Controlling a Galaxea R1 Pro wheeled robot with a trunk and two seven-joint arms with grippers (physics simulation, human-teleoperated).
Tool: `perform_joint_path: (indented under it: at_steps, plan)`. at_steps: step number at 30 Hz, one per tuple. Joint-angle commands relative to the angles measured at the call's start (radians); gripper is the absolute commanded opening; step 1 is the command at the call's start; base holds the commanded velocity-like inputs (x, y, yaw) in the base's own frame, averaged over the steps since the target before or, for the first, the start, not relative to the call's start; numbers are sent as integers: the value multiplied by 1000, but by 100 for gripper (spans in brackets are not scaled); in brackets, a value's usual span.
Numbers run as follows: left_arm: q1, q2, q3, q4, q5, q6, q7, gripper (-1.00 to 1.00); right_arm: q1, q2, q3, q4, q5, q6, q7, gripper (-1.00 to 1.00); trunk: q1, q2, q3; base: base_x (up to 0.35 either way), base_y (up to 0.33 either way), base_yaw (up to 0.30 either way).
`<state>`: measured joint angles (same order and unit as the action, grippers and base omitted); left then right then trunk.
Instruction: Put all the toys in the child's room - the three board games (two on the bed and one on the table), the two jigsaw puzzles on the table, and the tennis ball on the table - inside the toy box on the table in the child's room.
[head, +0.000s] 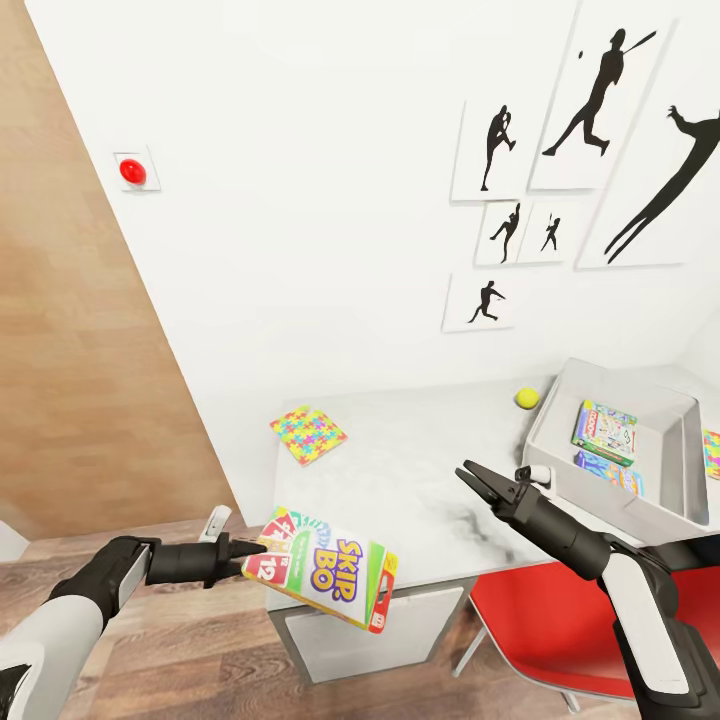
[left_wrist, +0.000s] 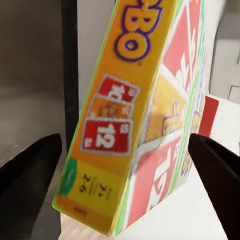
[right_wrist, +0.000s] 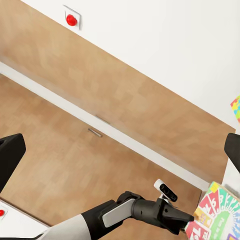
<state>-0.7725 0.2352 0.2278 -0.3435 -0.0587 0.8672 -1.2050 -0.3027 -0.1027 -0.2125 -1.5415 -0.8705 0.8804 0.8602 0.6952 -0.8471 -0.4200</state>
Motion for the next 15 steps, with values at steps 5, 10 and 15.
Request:
perform_joint_path:
  at_steps: [5,10,15]
  plan:
    - [0,-2,5,0,-6,7,-4,-100,-1,0,-1,0,-1,5,2,100,0,-1,-1,0,0,0]
    - [2,-6,6,0,-6,6,-5,-100,0,0,-1,0,-1,5,2,100,0,-1,-1,0,0,0]
    - [2,-7,6,0,-5,6,-5,-100,0,0,-1,1,-1,5,2,100,0,-1,-1,0,0,0]
